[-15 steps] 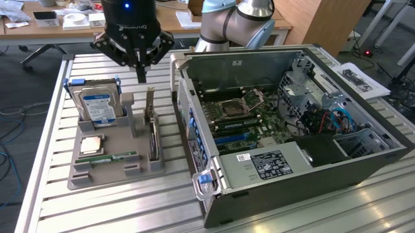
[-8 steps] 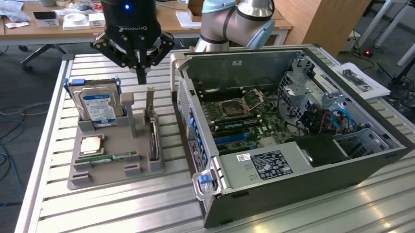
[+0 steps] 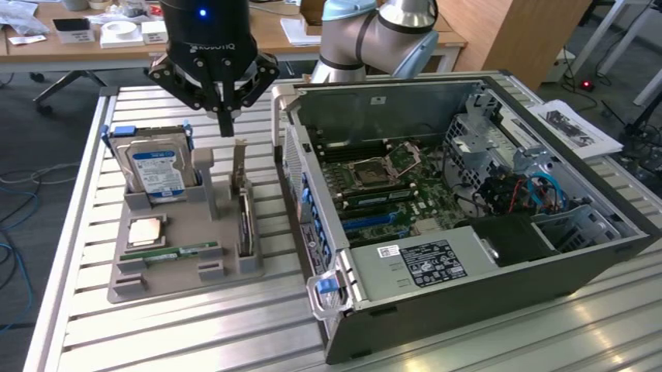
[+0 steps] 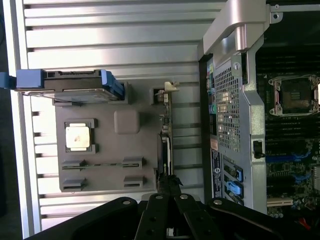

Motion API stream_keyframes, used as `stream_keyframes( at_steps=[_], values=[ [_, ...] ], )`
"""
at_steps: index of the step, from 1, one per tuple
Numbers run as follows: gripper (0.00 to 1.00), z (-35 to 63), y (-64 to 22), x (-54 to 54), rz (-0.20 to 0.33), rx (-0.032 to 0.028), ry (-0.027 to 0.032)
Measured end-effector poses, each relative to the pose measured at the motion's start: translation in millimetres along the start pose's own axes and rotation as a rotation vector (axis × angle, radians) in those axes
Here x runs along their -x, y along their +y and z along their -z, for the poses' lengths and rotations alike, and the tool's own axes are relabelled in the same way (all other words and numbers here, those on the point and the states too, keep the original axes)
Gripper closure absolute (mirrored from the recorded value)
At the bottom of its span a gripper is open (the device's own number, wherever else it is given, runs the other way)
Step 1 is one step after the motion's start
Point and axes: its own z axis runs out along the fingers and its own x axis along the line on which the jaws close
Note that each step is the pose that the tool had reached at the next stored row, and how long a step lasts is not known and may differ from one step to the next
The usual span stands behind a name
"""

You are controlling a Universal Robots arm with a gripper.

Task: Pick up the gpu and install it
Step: 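Reach for the gpu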

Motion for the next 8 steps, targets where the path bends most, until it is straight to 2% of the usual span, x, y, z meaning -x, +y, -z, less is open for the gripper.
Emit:
stream_keyframes(
  at_steps=[8],
  values=[
    [0.89,-0.1,0.0,0.0,0.000,-0.0001,0.0001]
  ],
)
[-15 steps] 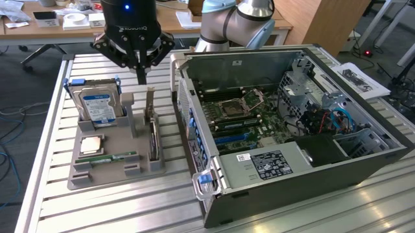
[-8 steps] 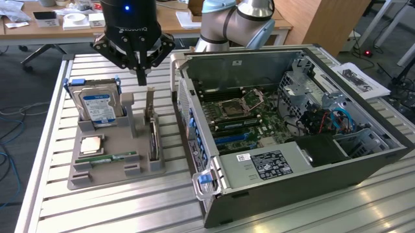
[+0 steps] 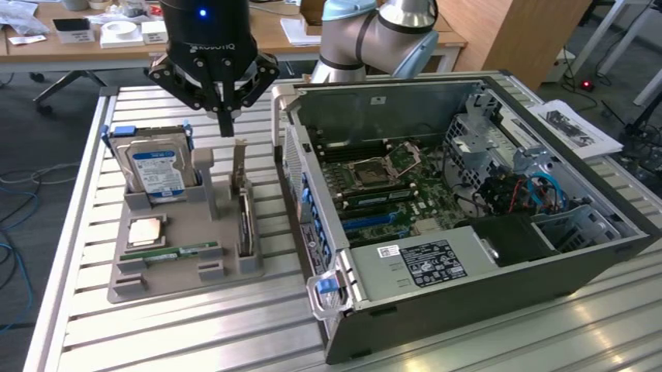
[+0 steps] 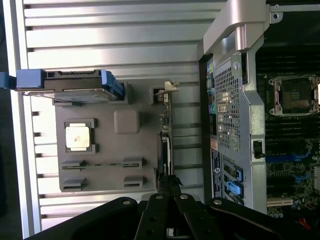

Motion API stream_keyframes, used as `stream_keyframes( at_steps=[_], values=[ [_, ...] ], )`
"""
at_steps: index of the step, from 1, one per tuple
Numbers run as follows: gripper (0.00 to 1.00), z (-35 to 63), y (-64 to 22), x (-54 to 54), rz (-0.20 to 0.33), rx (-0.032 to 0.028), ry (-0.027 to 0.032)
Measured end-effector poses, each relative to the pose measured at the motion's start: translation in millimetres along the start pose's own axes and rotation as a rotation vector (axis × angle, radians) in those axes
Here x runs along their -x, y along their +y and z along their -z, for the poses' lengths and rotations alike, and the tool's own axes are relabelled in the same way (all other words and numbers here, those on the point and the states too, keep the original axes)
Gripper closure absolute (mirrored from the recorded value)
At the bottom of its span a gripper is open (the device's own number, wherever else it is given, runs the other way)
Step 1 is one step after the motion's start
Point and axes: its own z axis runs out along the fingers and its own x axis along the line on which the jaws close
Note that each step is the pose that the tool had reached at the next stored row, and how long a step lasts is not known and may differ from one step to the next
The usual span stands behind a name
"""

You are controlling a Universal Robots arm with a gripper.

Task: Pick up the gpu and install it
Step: 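Reach for the gpu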

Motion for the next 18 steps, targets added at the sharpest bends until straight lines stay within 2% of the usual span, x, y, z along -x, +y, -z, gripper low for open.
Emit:
stream_keyframes(
  at_steps=[12,18],
  values=[
    [0.89,-12.5,-0.5,-0.3,0.000,0.0000,0.0002],
    [0.89,-13.3,-0.7,-2.1,0.000,0.0001,0.0001]
  ],
)
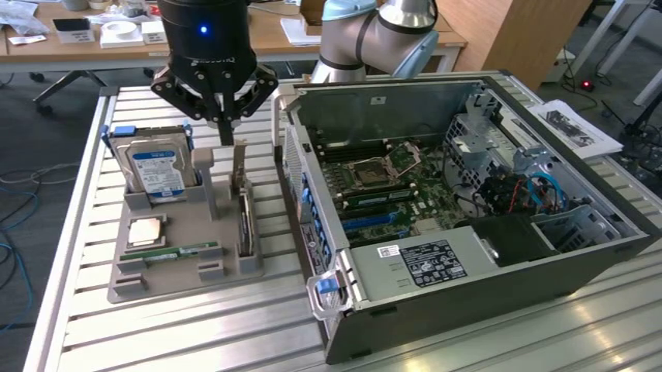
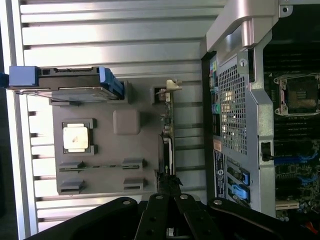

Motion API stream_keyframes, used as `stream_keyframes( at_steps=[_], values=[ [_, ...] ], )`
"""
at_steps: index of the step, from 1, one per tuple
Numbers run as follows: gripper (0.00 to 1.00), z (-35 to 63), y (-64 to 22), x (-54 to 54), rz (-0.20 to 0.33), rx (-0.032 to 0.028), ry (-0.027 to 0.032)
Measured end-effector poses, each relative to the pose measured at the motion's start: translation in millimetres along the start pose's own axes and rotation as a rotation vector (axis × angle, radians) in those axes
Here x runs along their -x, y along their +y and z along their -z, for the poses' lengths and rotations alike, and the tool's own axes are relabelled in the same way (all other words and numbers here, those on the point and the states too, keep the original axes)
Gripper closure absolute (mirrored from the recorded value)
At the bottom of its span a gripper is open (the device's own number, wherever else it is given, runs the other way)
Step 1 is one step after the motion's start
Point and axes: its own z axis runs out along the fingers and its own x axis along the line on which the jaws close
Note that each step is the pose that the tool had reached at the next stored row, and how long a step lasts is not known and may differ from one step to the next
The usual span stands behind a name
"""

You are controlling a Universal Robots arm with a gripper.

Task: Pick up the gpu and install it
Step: 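Reach for the gpu, then pick up the gpu and move the gpu toward the slot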

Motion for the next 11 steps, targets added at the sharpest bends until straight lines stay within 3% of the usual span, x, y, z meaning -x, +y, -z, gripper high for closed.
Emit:
stream_keyframes(
  at_steps=[11],
  values=[
    [0.89,-1.0,-0.1,-0.9,0.000,0.0001,0.0000]
  ],
)
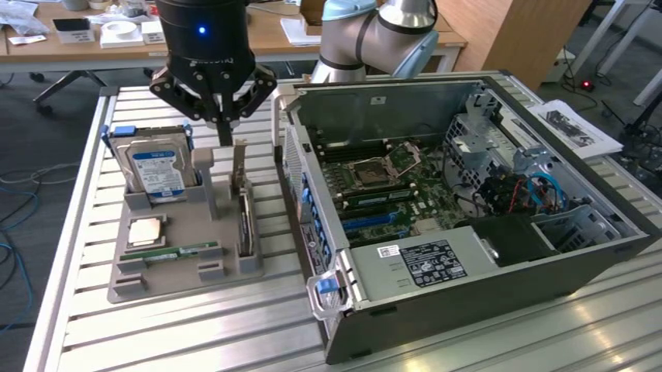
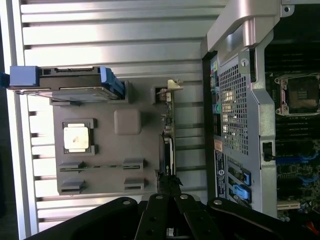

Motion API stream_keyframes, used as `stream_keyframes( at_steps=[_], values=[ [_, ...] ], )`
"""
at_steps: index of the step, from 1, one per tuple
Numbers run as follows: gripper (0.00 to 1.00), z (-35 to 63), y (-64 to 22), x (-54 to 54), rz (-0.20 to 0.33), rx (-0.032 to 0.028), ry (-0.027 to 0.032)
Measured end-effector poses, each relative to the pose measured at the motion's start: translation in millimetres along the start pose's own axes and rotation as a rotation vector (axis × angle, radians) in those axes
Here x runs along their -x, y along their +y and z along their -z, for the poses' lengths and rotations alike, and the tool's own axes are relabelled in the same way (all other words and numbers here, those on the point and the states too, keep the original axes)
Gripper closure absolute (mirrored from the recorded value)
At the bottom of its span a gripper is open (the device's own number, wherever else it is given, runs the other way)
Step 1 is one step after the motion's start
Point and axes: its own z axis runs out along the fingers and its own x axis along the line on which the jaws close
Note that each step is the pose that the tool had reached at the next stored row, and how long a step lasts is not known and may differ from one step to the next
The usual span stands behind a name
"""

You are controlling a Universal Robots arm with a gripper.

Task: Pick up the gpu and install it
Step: 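Pick up the gpu and move the gpu toward the slot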

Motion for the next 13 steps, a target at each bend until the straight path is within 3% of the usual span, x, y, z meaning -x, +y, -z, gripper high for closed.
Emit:
stream_keyframes(
  at_steps=[13],
  values=[
    [0.89,-1.8,-0.1,0.0,0.000,-0.0001,0.0001]
  ],
)
